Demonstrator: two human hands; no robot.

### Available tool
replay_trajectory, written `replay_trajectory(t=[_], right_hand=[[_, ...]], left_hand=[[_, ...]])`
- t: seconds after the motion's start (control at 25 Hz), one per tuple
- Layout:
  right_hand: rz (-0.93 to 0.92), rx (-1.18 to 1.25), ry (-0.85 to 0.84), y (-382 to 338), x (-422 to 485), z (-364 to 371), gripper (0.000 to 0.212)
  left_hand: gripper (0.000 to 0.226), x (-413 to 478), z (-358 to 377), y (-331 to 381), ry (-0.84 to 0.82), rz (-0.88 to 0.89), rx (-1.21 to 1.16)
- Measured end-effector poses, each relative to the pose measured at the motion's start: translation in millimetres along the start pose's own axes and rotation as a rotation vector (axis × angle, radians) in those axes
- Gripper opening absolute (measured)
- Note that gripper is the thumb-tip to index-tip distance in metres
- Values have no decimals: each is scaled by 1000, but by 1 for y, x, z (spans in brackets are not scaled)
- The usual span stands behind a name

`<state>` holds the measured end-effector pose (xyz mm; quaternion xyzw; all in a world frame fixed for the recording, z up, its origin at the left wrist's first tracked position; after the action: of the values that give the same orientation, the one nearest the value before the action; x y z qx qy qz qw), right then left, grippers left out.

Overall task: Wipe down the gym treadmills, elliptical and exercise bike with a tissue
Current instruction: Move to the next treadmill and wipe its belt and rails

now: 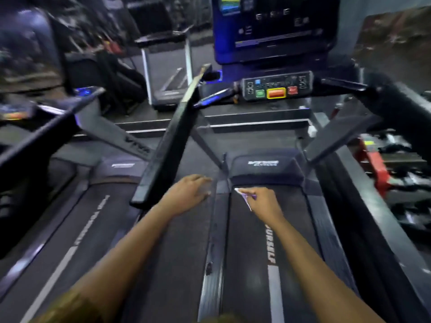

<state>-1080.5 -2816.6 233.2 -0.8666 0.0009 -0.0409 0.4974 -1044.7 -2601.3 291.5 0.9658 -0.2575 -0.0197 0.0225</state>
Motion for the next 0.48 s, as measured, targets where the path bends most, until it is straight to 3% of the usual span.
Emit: replay_trajectory(t=[0.16,0.32,0.48], right_hand=[[-62,204,-15,-22,53,15,33],[-51,400,-40,-38,111,36,39],[2,479,-62,-42,145,54,38]], left_hand=[[58,18,-30,-54,230,-252,48],[70,47,-16,-97,78,-566,13],[75,44,8,-104,-4,-650,58]])
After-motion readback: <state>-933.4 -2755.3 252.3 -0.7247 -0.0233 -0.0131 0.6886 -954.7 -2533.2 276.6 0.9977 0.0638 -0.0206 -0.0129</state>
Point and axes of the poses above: each hand's wrist, its own x-axis towards the middle knuckle, its own z-axis out of the palm, y = z × x, the point moved 1 cm from there along x, towards the middle knuckle, and after that the axes turned 9 degrees about x, right-handed, at the moved point
